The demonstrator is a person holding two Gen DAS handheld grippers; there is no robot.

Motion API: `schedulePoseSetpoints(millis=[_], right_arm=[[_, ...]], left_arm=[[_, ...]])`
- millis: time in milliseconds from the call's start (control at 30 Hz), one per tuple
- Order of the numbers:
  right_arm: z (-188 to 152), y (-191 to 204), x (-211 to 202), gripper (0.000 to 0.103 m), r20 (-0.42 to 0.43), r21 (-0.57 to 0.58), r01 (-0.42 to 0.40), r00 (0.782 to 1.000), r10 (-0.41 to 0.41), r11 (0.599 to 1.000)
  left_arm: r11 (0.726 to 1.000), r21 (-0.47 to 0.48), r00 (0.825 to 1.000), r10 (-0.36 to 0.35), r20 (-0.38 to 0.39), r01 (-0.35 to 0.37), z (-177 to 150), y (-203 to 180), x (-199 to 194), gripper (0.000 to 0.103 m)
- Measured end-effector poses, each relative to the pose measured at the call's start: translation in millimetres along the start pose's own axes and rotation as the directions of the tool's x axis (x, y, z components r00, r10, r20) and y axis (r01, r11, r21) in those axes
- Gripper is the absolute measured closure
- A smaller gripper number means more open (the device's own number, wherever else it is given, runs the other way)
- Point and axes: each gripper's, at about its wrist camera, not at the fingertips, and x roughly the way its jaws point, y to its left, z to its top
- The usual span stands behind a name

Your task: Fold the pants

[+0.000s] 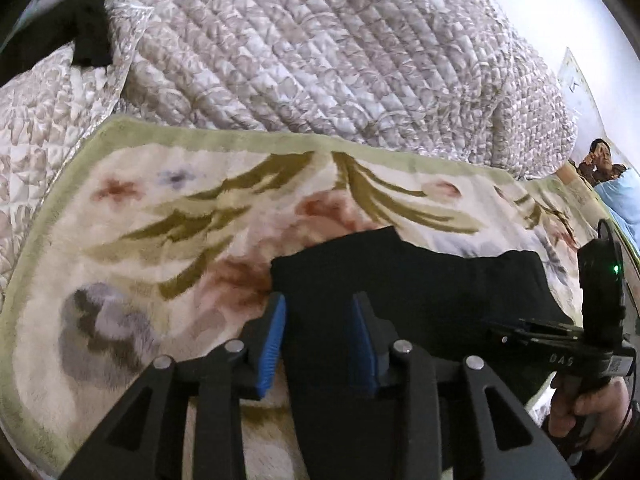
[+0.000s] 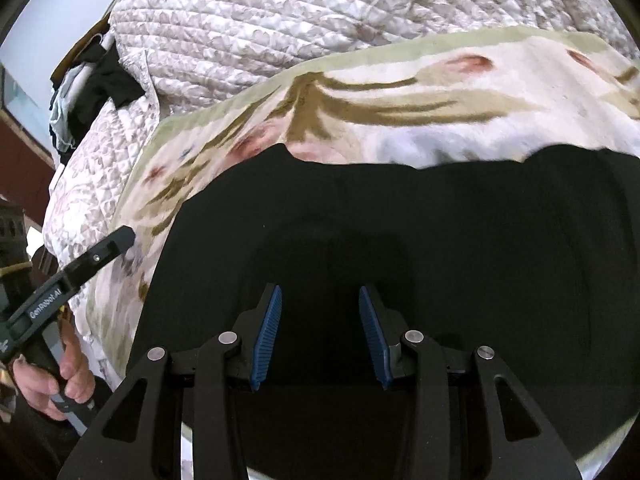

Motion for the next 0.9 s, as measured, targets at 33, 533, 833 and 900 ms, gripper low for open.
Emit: schedulePoseSetpoints(millis=[33, 533, 833, 900], right_arm=[[3.8, -0.8, 5.6, 0.062, -0.007, 0.004, -0.01, 1.0, 0.01, 1.0], [16.8, -14.8, 11.4, 0.1, 0.055, 0.131, -0.159, 0.987, 0.153, 0.979], [4.8, -20.1, 7.6, 0.101, 0.071, 0.165, -0.122, 0.991, 0.112, 0.979], [5.5, -22.7, 6.2, 0.101, 0.081, 0.183, -0.136, 0.989, 0.123, 0.974]], left_arm=[[1.0, -0.002, 1.0, 0.005, -0.003, -0.005, -2.1, 1.6, 3.9, 0.066], [0.996, -0.092, 1.0, 0.012, -0.02, -0.014, -1.0, 23.5, 20.2, 0.066], [0.999, -0.051, 0.999, -0.018, -0.041, 0.016, -3.9, 9.8, 30.1, 0.066], [0.999, -0.046, 0.999, -0.021, -0.044, 0.019, -4.0, 8.6, 31.4, 0.066]])
